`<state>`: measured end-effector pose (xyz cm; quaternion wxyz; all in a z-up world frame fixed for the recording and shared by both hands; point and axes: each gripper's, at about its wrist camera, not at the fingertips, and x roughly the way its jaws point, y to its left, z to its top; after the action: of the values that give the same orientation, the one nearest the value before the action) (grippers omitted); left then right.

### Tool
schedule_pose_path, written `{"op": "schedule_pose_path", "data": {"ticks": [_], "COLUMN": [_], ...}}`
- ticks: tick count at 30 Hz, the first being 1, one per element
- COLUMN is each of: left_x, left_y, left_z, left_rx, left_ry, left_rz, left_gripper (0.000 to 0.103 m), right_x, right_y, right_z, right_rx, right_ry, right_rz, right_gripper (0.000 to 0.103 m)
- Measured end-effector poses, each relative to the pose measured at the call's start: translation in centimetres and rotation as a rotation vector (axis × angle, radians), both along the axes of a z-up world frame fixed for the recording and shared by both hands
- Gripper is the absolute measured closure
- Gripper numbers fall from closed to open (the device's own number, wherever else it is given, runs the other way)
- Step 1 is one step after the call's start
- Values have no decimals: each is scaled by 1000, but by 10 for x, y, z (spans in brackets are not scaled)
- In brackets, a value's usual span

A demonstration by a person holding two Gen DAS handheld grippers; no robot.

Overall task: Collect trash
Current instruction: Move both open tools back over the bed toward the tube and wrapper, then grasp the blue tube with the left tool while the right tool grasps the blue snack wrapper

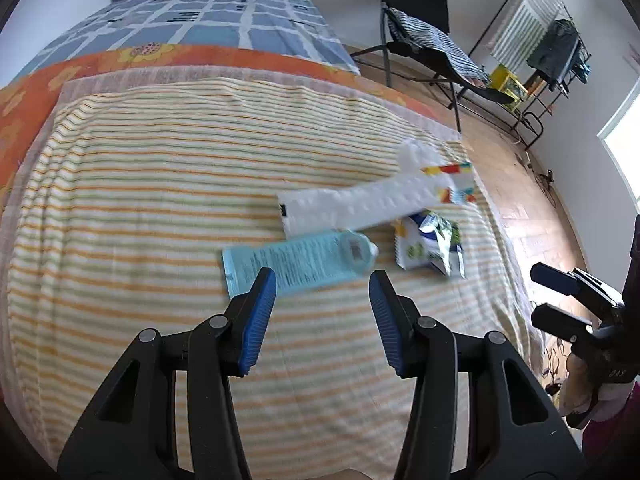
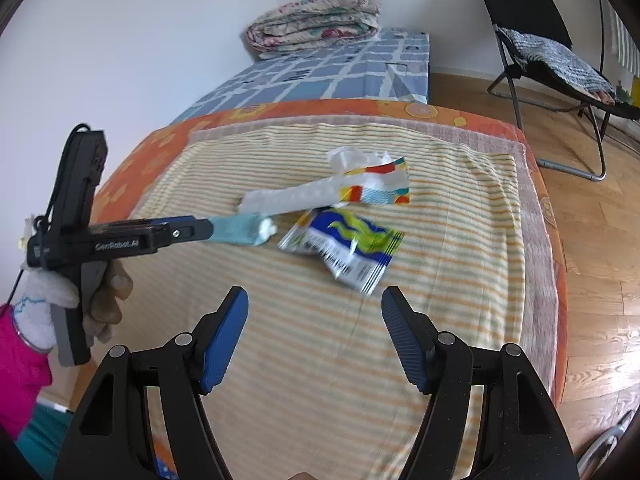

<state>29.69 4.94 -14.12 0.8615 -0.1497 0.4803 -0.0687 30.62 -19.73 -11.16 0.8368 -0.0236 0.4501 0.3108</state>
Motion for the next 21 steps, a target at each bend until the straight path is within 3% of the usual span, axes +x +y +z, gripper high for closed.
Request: {"op": "schedule_pose_path", "data": {"ticks": [11, 21], "left_x": [40, 37], "left_y": [14, 20], "left_z": [-18, -33], "left_rx": [-45, -197], "left_ry": [-8, 69], "left_rz": [0, -47], "left_gripper": [53, 53], "right_x": [58, 85], "right_y": [11, 20], "right_z": [-33, -47], "right_rx": [17, 79], "right_ry": [57, 87], "right_rz": [-7, -16], "right_gripper": [34, 34]}}
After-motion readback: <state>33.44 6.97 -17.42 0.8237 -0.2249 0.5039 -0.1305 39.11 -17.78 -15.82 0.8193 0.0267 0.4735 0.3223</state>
